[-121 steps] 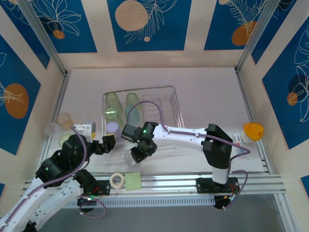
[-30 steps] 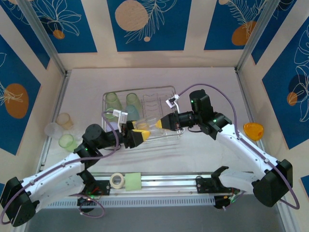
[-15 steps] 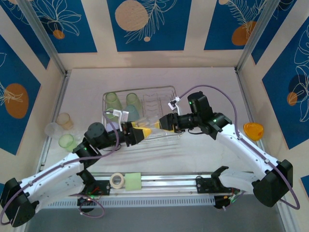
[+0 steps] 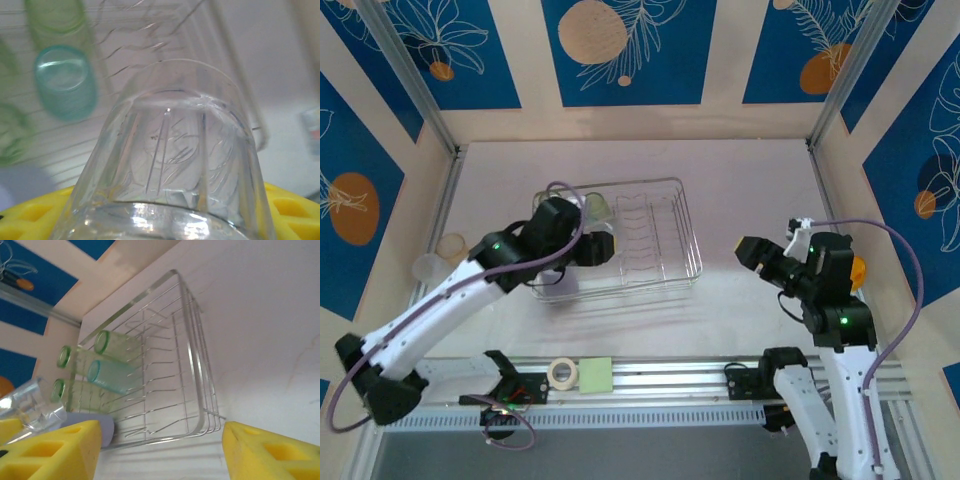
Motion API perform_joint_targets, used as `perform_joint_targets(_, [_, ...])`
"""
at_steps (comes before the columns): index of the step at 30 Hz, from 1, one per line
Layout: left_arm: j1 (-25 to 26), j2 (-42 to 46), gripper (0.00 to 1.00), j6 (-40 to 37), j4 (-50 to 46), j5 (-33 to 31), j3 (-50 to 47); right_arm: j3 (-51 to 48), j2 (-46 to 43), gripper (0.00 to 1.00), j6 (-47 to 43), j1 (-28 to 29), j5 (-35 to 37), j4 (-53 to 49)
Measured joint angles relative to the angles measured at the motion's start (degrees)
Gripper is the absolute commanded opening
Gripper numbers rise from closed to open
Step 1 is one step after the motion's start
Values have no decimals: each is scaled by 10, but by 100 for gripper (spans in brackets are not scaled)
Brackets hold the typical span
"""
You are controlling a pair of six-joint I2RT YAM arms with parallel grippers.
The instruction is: Load the cups into the dish rack
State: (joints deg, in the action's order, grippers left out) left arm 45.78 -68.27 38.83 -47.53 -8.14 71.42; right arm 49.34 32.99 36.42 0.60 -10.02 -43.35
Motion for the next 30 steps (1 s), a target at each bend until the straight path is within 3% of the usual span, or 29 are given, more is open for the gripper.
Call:
perform_joint_targets(5, [4, -101, 1, -4, -122, -65, 52, -13, 36, 65, -21, -50, -42, -23])
perform_joint_targets(10, [7, -159, 4, -4, -173, -92, 59, -20, 50, 64, -34, -77, -80, -28])
perform_joint_targets(19, [14, -219, 9, -19, -162, -98, 73, -24, 51, 64, -36, -85, -137, -27])
perform_joint_targets(26, [14, -288, 11, -30, -145, -68, 83, -35, 51, 62, -35, -85, -153, -25])
perform_joint_targets(30, [16, -306, 21, -30, -144, -60, 83, -42, 51, 62, -33, -85, -162, -20])
